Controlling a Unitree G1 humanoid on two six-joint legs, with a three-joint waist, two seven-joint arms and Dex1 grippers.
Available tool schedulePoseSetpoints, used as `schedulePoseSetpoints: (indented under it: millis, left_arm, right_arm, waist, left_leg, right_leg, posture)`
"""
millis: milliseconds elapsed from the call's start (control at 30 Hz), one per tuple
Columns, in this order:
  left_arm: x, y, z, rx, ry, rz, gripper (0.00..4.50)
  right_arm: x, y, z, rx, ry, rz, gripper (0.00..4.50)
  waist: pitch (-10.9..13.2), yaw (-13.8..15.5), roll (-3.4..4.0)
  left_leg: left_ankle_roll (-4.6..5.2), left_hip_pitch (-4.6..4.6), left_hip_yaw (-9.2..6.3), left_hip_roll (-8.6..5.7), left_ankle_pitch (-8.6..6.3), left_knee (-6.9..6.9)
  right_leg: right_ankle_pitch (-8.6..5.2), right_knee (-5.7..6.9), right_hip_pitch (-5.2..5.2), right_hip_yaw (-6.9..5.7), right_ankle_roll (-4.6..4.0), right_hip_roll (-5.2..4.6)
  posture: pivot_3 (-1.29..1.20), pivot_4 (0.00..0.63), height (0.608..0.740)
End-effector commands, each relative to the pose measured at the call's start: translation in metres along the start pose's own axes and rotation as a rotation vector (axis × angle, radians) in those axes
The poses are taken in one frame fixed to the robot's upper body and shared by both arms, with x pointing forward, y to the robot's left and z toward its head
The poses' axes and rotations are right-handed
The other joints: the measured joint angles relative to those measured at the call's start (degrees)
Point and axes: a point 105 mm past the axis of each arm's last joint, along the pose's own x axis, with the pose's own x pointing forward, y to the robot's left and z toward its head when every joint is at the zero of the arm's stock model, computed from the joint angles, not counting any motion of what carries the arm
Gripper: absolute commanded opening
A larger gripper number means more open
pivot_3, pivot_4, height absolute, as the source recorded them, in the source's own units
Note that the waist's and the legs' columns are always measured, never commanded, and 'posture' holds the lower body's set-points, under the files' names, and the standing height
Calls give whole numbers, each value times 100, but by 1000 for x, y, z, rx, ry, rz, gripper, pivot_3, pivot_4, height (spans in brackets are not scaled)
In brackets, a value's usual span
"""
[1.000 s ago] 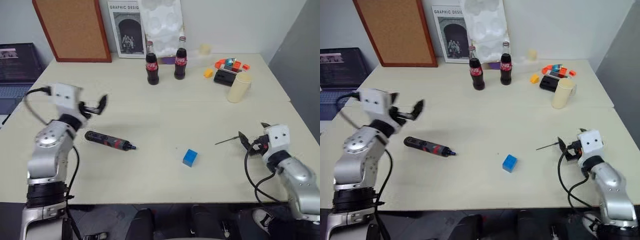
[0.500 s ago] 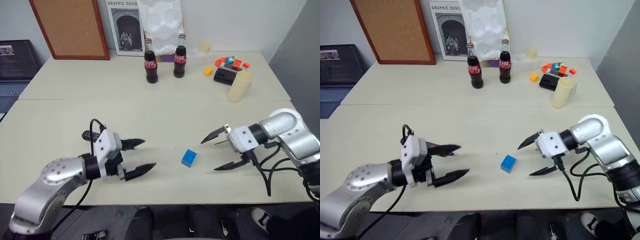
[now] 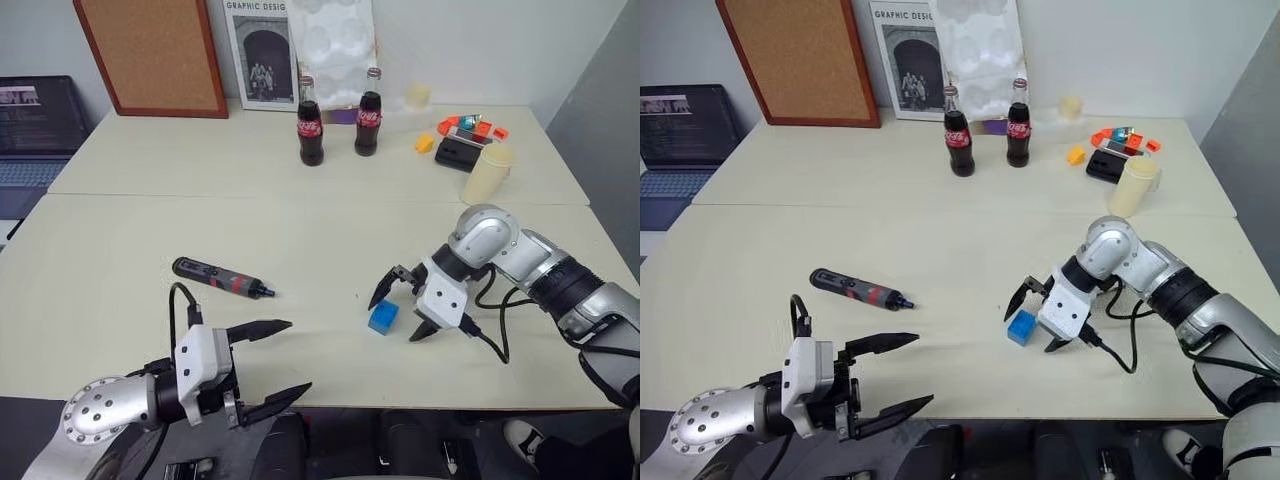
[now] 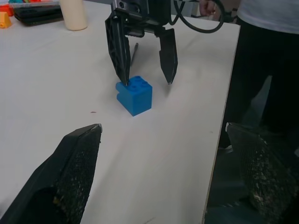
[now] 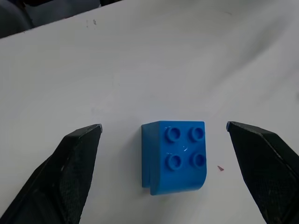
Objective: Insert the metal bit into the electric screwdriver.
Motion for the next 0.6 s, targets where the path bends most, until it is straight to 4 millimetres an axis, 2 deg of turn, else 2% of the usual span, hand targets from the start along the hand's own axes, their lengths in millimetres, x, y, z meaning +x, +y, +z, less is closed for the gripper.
schedulePoseSetpoints:
  millis: [33,500,600]
  left_arm:
    - [9,-10,9,41,-30,-24,4445]
    - [16,-4,10,42,-39,-5,4445]
    - [16,-4,10,45,-40,5,4500]
  right_arm:
    - [-4,-4,-8,-41,43,93,4500]
    - [9,-20,-10,-35,43,138,4500]
    - [11,-21,-9,-39,41,138,3985]
  waist:
    - [0,-9,1]
    - [2,-24,4]
    - [2,-20,4]
  left_leg:
    - [0,2,1,-1,0,0]
    - [0,9,-3,3,1,1]
    - [0,9,-4,4,1,1]
  right_leg:
    - [0,3,0,1,-1,2]
    - [2,14,0,2,-5,13]
    - [2,15,0,0,-5,13]
  posture:
    - [0,150,740]
    - [0,150,740]
    - [0,150,740]
